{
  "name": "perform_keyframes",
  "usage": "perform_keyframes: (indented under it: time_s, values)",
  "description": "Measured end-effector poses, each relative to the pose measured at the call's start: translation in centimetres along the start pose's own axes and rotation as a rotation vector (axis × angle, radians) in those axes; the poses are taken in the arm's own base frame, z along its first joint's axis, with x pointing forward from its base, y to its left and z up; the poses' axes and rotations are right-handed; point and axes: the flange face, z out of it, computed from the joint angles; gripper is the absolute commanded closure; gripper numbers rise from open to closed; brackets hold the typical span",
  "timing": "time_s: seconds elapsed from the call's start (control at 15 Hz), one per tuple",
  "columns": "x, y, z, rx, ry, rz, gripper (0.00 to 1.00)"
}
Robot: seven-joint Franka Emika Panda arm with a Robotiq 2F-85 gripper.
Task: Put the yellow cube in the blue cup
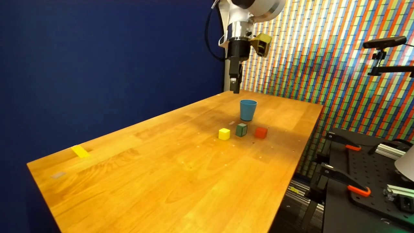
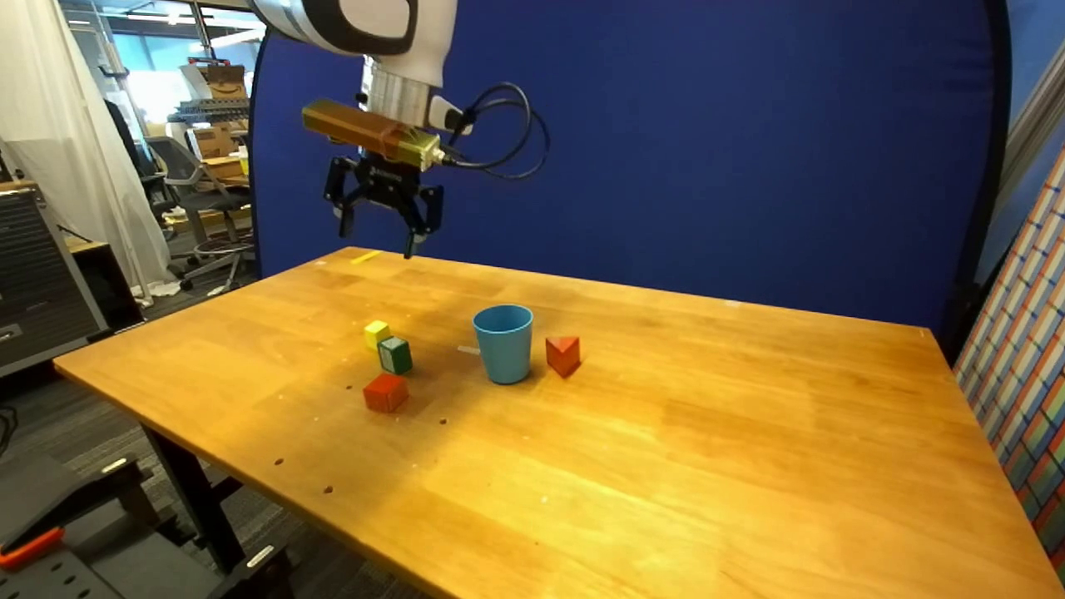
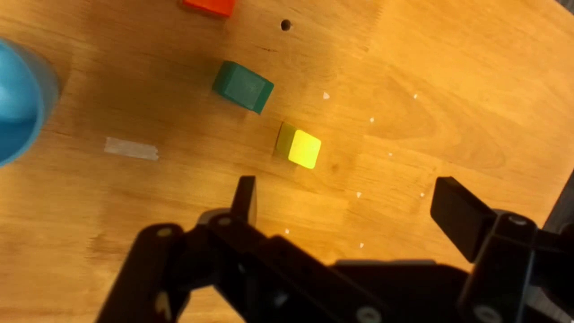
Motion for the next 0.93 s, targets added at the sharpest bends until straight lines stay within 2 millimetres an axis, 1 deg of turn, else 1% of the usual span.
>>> perform_keyframes:
  time_s: [0.13, 0.33, 0.47, 0.6, 0.73, 0.93]
  values:
    - [2.4, 0.6, 2.7, 0.023, -0.057, 0.002, 0.0]
    - [4.9, 2.2, 6.7, -0.026, -0.14, 0.124, 0.0]
    - [5.8, 3.0, 9.0, -0.052, -0.195, 0.211, 0.0]
    - [6.2, 3.4, 11.0, -0.064, -0.249, 0.277, 0.0]
    - [6.7, 3.3, 12.6, -0.065, -0.297, 0.312, 0.0]
    - [7.6, 2.3, 14.0, -0.051, -0.341, 0.322, 0.0]
